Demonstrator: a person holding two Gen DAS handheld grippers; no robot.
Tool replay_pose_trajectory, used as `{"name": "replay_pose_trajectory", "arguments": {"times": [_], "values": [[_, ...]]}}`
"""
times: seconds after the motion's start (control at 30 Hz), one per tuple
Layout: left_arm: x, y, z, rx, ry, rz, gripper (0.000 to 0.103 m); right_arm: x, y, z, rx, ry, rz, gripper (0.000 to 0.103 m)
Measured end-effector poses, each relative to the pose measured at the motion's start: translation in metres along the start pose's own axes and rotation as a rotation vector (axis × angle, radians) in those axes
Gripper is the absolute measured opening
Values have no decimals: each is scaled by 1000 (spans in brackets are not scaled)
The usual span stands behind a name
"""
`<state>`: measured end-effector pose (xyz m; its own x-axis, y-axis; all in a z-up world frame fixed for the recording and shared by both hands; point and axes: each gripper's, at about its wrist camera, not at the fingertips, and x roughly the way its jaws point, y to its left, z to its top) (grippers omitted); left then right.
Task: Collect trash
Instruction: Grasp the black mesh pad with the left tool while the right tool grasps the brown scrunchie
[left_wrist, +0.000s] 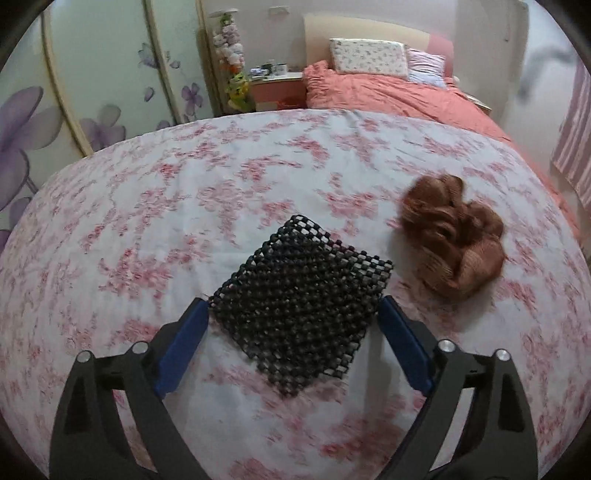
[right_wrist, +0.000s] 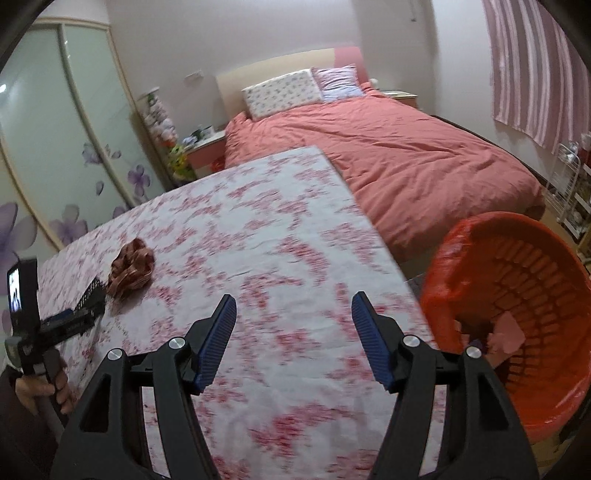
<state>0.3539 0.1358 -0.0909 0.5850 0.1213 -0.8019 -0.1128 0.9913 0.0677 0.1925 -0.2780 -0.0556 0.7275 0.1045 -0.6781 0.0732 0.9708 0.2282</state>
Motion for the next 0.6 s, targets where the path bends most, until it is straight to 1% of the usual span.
{"name": "replay_pose_trajectory", "arguments": {"times": [0.07,0.17,0.2,0.23,0.27,0.3,0.33,0.37,0.4,0.47,0.6], "values": [[4,9,3,-31,4,-35,76,3,7,0,-9,8,8,65],[6,17,8,-47,6,-29,66,8,15,0,-15,19,17,65],[7,18,11,-48,6,-29,59,9,18,-1,-17,23,19,65],[6,20,13,-49,5,-28,56,11,21,-1,-19,26,21,65],[7,21,14,-51,3,-27,48,13,24,-1,-20,30,24,65],[9,24,17,-54,-2,-25,38,14,25,-1,-21,32,26,65],[10,26,18,-57,-5,-22,32,16,28,-2,-22,35,30,65],[10,29,19,-61,-6,-20,21,19,32,-2,-25,40,36,65],[10,34,20,-75,-7,-31,16,20,35,-3,-29,43,39,65],[10,43,21,-98,-9,-53,13,25,45,-3,-43,49,50,65],[2,56,16,-106,-32,-8,12,34,61,-1,-65,59,73,65]]}}
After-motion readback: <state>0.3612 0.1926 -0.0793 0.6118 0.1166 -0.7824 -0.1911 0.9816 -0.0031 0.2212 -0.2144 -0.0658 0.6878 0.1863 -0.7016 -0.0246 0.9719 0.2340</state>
